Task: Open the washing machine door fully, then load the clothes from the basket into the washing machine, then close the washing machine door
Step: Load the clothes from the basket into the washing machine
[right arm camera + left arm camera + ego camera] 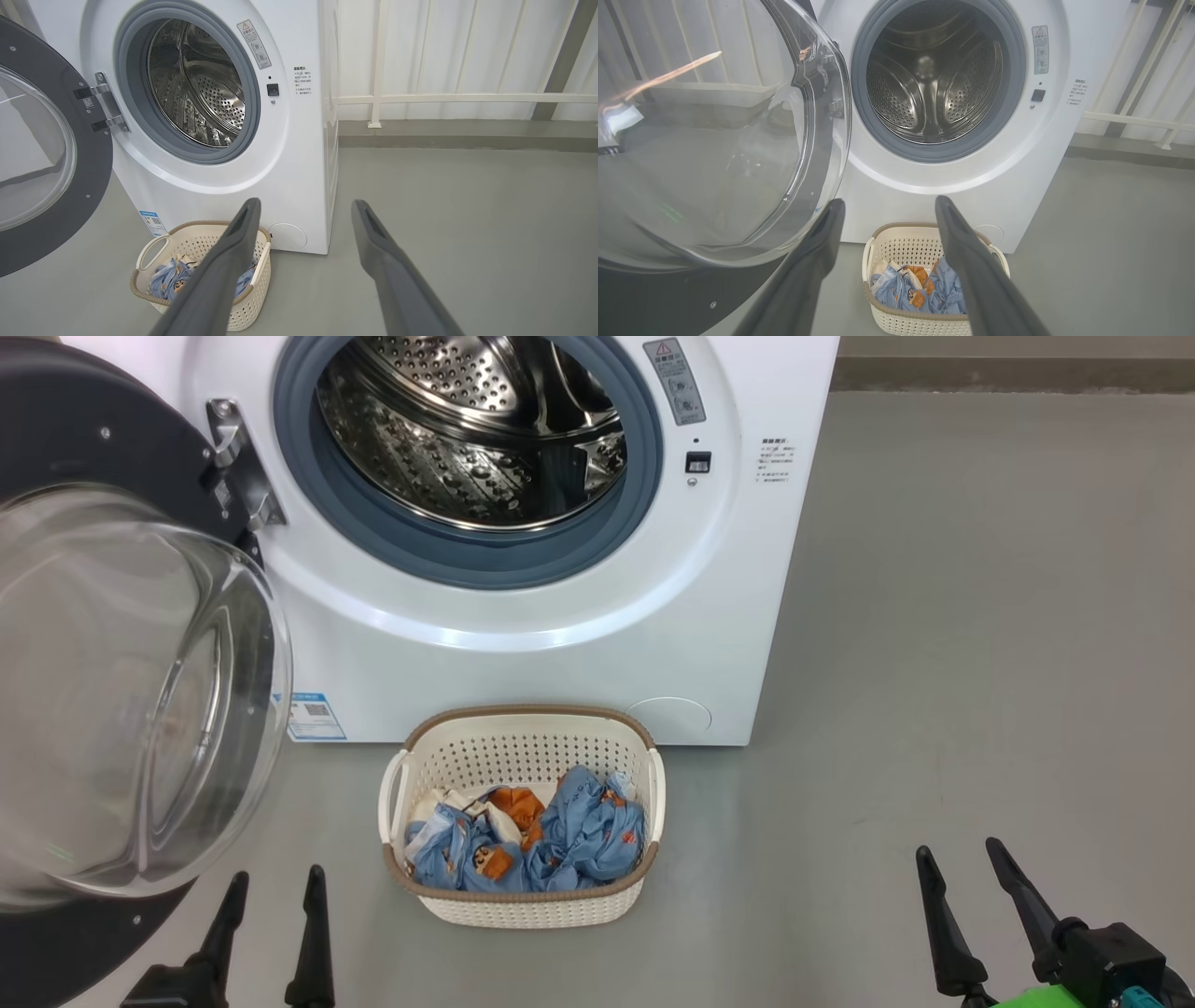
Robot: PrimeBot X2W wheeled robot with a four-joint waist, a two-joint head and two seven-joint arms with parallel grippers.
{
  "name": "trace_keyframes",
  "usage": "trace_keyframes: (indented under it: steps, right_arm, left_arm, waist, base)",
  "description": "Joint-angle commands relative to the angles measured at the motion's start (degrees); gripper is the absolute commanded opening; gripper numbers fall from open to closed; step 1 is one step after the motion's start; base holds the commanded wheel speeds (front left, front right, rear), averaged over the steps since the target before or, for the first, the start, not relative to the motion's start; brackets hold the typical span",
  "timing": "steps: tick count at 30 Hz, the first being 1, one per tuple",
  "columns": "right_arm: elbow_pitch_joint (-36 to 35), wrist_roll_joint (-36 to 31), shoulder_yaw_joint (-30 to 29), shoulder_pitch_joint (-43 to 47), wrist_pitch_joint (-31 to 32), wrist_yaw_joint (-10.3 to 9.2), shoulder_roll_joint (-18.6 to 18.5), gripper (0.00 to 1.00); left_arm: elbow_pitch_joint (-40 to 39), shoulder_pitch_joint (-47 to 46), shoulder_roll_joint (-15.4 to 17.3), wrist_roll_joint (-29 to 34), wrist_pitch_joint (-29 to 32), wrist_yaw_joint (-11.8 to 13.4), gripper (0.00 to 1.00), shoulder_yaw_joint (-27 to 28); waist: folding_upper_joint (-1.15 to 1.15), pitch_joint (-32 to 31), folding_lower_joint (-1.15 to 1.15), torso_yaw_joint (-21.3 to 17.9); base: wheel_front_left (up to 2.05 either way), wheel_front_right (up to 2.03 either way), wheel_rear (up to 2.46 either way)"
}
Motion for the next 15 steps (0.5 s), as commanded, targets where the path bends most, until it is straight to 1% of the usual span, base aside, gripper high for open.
trace_keyframes:
  steps: [1, 15]
  right_arm:
    - [-1.07, 0.04, 1.16, -0.57, -0.68, 0.1, -0.37, 1.0]
    - [-0.45, 0.39, 0.98, -0.53, -0.68, 0.1, -0.36, 1.0]
  left_arm:
    - [-1.45, -0.82, 0.74, 0.38, -0.37, -0.14, 1.0, 1.67]
    - [-1.13, -1.08, 0.73, 0.35, -0.37, -0.14, 1.0, 1.25]
  waist:
    - [0.0, -0.1, 0.0, 0.01]
    - [0.0, -0.14, 0.0, 0.64]
  base:
    - [0.0, 0.0, 0.0]
    - [0.0, 0.0, 0.0]
